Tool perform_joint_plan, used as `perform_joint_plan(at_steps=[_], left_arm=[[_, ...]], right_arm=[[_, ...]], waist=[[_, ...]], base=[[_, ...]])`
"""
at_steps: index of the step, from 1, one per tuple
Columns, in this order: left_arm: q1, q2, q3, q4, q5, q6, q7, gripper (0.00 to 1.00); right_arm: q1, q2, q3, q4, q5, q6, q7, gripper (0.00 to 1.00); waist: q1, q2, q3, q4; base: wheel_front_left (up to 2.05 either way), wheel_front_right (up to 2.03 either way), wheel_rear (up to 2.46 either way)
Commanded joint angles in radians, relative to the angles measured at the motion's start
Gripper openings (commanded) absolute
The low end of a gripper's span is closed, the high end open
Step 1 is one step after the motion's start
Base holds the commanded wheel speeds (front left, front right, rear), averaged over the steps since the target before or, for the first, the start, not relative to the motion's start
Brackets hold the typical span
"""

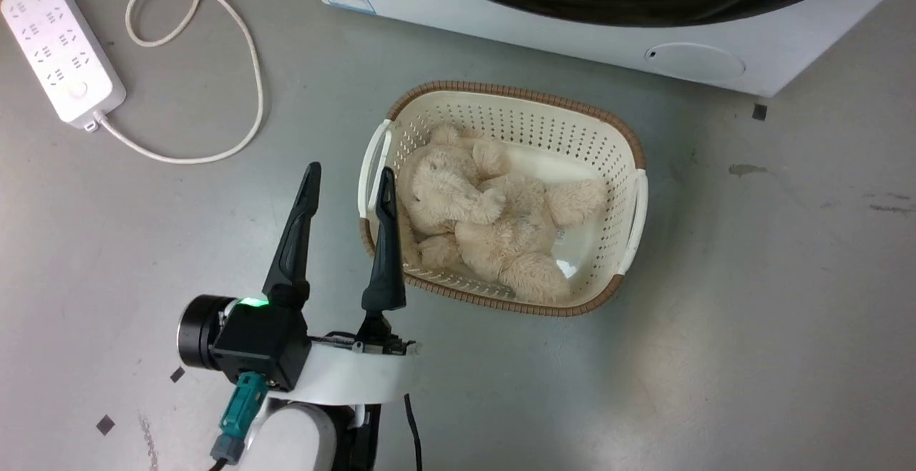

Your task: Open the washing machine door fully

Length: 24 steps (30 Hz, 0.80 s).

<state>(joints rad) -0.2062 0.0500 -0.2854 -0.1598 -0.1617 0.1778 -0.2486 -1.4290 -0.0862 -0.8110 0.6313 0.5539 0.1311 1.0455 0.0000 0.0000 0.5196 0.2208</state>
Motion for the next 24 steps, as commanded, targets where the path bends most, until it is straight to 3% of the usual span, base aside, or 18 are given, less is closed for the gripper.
perform_joint_plan(at_steps=[1,7,16,24], left_arm=[[-0.021,0.0,-0.01,-0.01,-0.005,0.009,-0.012,1.0],[-0.02,0.0,-0.012,-0.009,-0.005,0.009,-0.013,1.0],[-0.003,0.0,0.0,0.014,-0.014,0.004,-0.013,1.0],[0.039,0.0,0.016,0.041,-0.018,-0.016,-0.013,1.0]], right_arm=[[-0.051,0.021,-0.025,0.017,0.004,0.0,0.031,0.0],[-0.024,0.029,-0.038,0.01,-0.034,0.0,0.088,0.0],[0.133,0.035,-0.029,-0.038,-0.045,0.0,0.145,0.0],[0.306,0.036,0.08,0.01,0.079,0.0,0.196,0.0]], waist=[[0.0,0.0,0.014,0.003],[0.0,0.0,0.011,0.004],[0.0,0.0,-0.084,-0.006],[0.0,0.0,-0.197,-0.026]], base=[[0.0,0.0,0.0],[0.0,0.0,0.0],[0.0,0.0,0.0],[0.0,0.0,0.0]])
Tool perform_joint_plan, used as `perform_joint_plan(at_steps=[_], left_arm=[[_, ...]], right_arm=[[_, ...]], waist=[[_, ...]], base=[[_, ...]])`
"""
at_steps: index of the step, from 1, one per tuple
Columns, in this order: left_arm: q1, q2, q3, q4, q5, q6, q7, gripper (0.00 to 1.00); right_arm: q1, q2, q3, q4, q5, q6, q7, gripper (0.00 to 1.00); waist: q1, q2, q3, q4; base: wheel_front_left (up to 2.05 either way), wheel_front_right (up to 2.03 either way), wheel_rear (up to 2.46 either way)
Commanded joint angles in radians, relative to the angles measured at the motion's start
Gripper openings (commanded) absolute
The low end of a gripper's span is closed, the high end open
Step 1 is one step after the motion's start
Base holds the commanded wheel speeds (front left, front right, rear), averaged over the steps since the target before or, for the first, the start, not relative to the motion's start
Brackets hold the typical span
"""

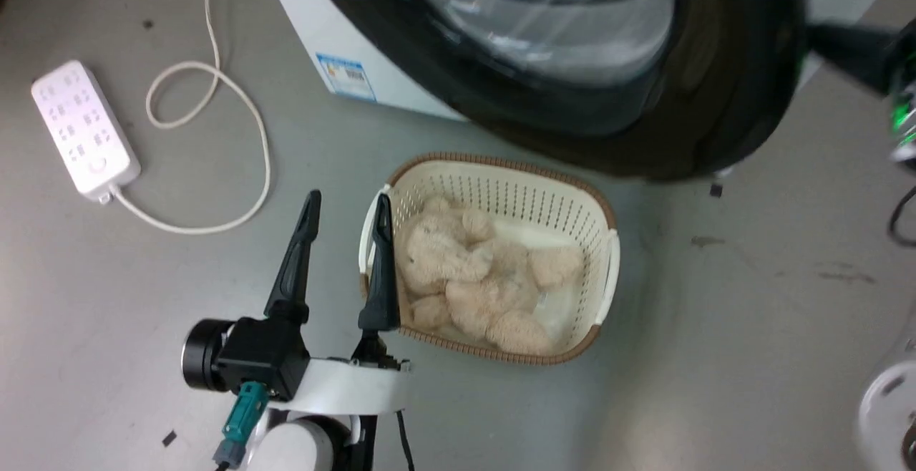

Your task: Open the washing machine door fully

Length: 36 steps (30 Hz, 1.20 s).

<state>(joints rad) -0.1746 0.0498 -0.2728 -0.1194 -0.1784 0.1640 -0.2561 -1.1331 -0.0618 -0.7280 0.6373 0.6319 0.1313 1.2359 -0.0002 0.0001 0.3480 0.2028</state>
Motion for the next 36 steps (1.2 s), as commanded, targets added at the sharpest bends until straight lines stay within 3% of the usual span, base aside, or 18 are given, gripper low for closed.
perform_joint_plan(at_steps=[1,12,19,23,30,35,36], left_arm=[[0.014,0.0,0.005,0.005,-0.001,-0.004,-0.006,1.0],[0.1,0.0,0.013,0.041,-0.013,-0.035,-0.006,1.0],[0.133,0.0,0.004,0.083,-0.016,-0.051,-0.006,1.0],[0.145,0.0,0.007,0.088,-0.018,-0.05,-0.006,1.0],[0.158,0.0,0.022,0.093,-0.013,-0.058,-0.006,1.0],[0.169,0.0,0.029,0.104,-0.01,-0.07,-0.006,1.0],[0.174,0.0,0.031,0.108,-0.019,-0.074,-0.006,1.0]], right_arm=[[0.032,0.011,0.022,0.012,0.025,-0.001,0.01,0.0],[0.272,0.011,0.377,0.076,0.386,-0.001,-0.01,0.0],[0.411,0.012,0.692,0.017,0.621,-0.001,-0.07,0.0],[0.467,0.012,0.823,-0.012,0.714,-0.001,-0.138,0.0],[0.512,0.012,0.946,-0.03,0.815,-0.001,-0.234,0.0],[0.53,0.012,0.936,-0.057,0.826,-0.001,-0.336,0.0],[0.539,0.01,0.923,-0.068,0.813,-0.001,-0.368,0.08]], waist=[[0.0002,-0.0001,-0.039,-0.009],[0.0002,-0.0001,-0.162,-0.004],[0.0002,-0.0001,-0.19,0.015],[0.0002,-0.0001,-0.201,0.029],[0.0002,-0.0001,-0.212,0.037],[0.0002,-0.0001,-0.235,0.018],[0.0002,-0.0001,-0.248,0.013]], base=[[0.0,0.0,0.0],[0.0,0.0,0.0],[0.0,0.0,0.0],[0.0,0.0,0.0],[0.0,0.0,0.0],[0.0,0.0,0.0],[0.0,0.0,0.0]])
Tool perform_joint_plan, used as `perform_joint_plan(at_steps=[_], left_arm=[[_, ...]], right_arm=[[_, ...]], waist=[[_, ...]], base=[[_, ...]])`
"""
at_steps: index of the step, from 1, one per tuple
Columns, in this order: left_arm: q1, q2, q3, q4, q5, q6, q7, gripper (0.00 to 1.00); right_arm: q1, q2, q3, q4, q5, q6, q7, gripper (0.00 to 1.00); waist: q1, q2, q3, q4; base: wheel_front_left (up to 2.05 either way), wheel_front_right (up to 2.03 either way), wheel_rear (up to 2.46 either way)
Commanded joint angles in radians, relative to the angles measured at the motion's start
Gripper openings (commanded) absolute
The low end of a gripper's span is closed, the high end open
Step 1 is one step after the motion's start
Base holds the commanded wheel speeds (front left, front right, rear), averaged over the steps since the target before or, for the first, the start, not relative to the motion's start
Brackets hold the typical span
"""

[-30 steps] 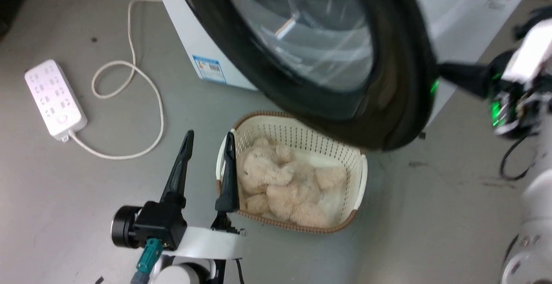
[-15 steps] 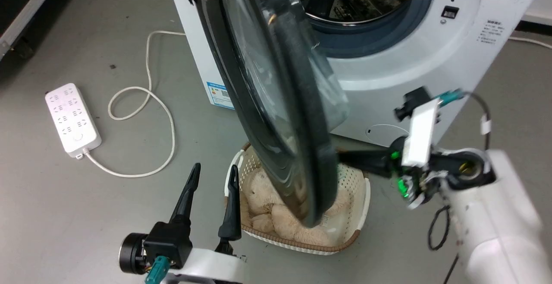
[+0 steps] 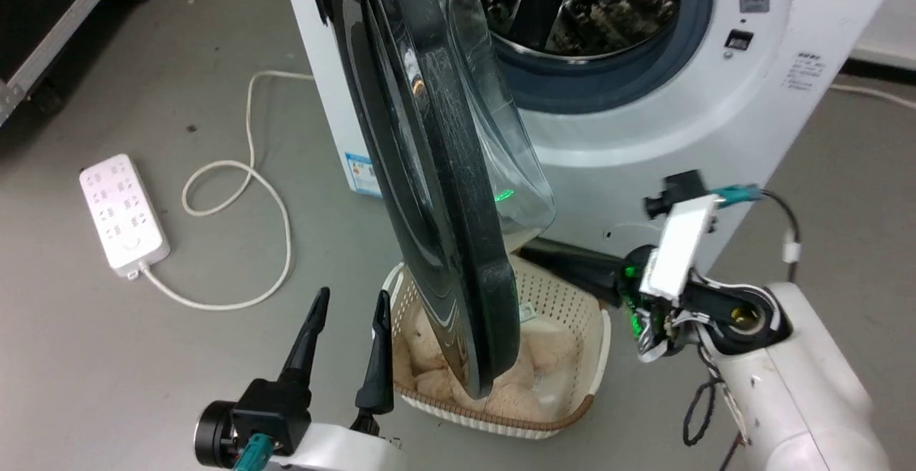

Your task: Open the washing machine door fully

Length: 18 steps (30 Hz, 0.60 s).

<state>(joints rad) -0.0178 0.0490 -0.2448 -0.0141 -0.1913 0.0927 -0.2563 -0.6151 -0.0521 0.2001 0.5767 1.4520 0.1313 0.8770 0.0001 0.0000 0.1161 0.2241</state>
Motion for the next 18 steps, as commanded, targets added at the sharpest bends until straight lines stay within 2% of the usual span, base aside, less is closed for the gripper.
perform_joint_plan(at_steps=[1,2,6,10,14,18], left_arm=[[0.022,0.001,0.007,0.004,-0.02,-0.003,-0.006,1.0],[0.025,0.001,0.011,0.006,-0.021,-0.006,-0.006,1.0],[0.031,0.001,0.042,0.013,-0.026,-0.015,-0.006,1.0],[0.032,0.002,0.073,0.025,-0.04,-0.036,-0.006,1.0],[0.04,0.005,0.108,0.023,-0.051,-0.049,-0.006,1.0],[0.055,0.006,0.138,0.008,-0.062,-0.059,-0.006,1.0]], right_arm=[[0.033,-0.007,-0.018,-0.025,-0.027,-0.001,-0.047,0.56],[0.048,-0.016,-0.031,-0.04,-0.047,-0.001,-0.084,1.0],[0.103,-0.097,-0.04,-0.2,-0.211,-0.001,-0.265,1.0],[0.165,-0.243,0.054,-0.386,-0.497,-0.001,-0.504,1.0],[0.244,-0.364,0.12,-0.461,-0.785,-0.001,-0.729,1.0],[0.345,-0.356,0.057,-0.492,-0.995,-0.001,-0.881,1.0]], waist=[[-0.0001,0.0,-0.029,-0.013],[-0.0001,0.0,-0.039,-0.018],[-0.0001,0.0,-0.077,-0.054],[-0.0001,0.0,-0.099,-0.097],[-0.0001,0.0,-0.129,-0.137],[-0.0001,0.0,-0.135,-0.175]], base=[[0.0,0.0,0.0],[0.0,0.0,0.0],[0.0,0.0,0.0],[0.0,0.0,0.0],[0.0,0.0,0.0],[0.0,0.0,0.0]])
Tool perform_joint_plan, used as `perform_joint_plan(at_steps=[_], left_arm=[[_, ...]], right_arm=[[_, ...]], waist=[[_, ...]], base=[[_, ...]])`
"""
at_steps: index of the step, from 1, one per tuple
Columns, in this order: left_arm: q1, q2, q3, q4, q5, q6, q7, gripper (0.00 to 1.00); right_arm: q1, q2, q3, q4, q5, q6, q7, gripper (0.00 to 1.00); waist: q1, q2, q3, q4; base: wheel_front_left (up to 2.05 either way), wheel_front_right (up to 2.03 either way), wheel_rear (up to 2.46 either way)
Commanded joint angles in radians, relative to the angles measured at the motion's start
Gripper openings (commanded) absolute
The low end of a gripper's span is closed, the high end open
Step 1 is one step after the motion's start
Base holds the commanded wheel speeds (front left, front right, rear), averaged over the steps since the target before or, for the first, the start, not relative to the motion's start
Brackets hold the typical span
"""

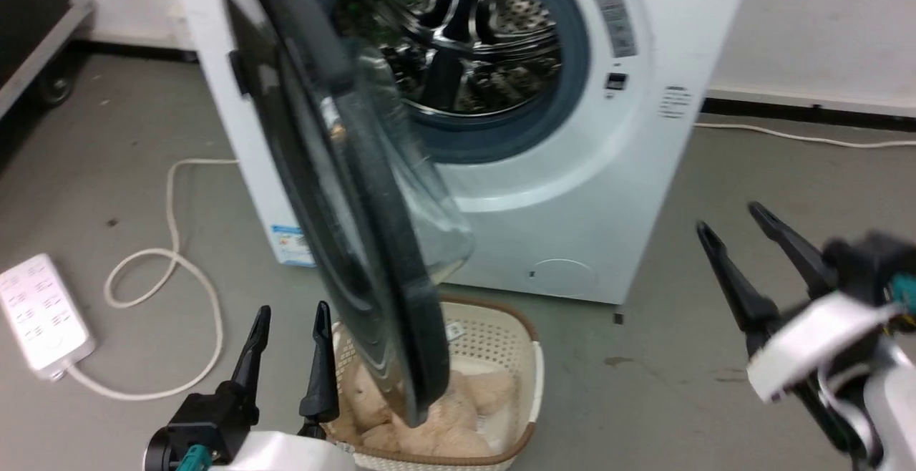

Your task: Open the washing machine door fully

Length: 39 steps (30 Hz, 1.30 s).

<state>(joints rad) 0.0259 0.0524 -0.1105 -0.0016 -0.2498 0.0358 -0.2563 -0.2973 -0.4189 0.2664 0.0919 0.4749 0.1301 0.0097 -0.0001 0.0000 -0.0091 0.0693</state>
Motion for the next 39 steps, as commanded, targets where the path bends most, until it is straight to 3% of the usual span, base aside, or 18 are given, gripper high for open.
perform_joint_plan(at_steps=[1,4,8,12,16,23,24,25,26,34,39], left_arm=[[0.015,0.003,0.009,-0.007,-0.004,-0.003,-0.006,1.0],[0.02,0.003,0.018,-0.01,-0.005,-0.005,-0.006,1.0],[0.035,0.014,0.021,0.023,0.0,0.0,0.001,1.0],[0.037,0.026,0.021,0.033,0.011,0.006,0.001,1.0],[0.041,0.03,0.018,0.052,0.012,0.013,0.014,1.0],[0.042,0.039,0.015,0.056,0.018,0.023,0.027,1.0],[0.042,0.043,0.009,0.054,0.018,0.021,0.033,0.69],[0.042,0.043,0.009,0.054,0.018,0.021,0.033,0.69],[0.042,0.045,0.005,0.053,0.018,0.016,0.037,0.0],[0.036,0.053,0.007,0.011,0.009,0.015,0.034,0.0],[0.006,0.065,0.056,-0.099,0.003,0.039,0.016,0.0]], right_arm=[[0.06,0.03,-0.038,-0.015,-0.053,0.001,-0.037,1.0],[0.124,0.073,-0.092,-0.044,-0.109,0.001,-0.082,1.0],[0.272,0.206,-0.24,-0.12,-0.223,0.001,-0.15,1.0],[0.357,0.296,-0.298,-0.158,-0.297,0.001,-0.155,1.0],[0.396,0.337,-0.314,-0.157,-0.361,0.001,-0.137,1.0],[0.403,0.362,-0.306,-0.163,-0.376,0.001,-0.13,1.0],[0.401,0.364,-0.308,-0.162,-0.373,0.001,-0.131,1.0],[0.401,0.364,-0.308,-0.162,-0.373,0.001,-0.131,1.0],[0.4,0.365,-0.31,-0.162,-0.372,0.001,-0.132,1.0],[0.385,0.368,-0.329,-0.162,-0.355,0.001,-0.146,1.0],[0.38,0.368,-0.32,-0.162,-0.352,0.001,-0.151,1.0]], waist=[[0.0001,0.0,-0.011,-0.026],[0.0001,0.0,-0.012,-0.037],[0.0001,0.0,-0.01,-0.054],[0.0001,0.0,-0.005,-0.061],[0.0001,0.0,-0.004,-0.067],[0.0001,0.0,-0.006,-0.07],[0.0001,0.0,-0.009,-0.069],[0.0001,0.0,-0.009,-0.069],[0.0001,0.0,-0.01,-0.068],[0.0001,0.0,-0.012,-0.066],[0.0001,0.0,-0.014,-0.067]], base=[[0.0,0.0,0.0],[0.0,0.0,0.0],[0.0,0.0,0.0],[0.0,0.0,0.0],[0.0,0.0,0.0],[0.0,0.0,0.0],[0.0,0.0,0.0],[0.0,0.0,0.0],[0.0,0.0,0.0],[0.0,0.0,0.0],[0.0,0.0,0.0]])
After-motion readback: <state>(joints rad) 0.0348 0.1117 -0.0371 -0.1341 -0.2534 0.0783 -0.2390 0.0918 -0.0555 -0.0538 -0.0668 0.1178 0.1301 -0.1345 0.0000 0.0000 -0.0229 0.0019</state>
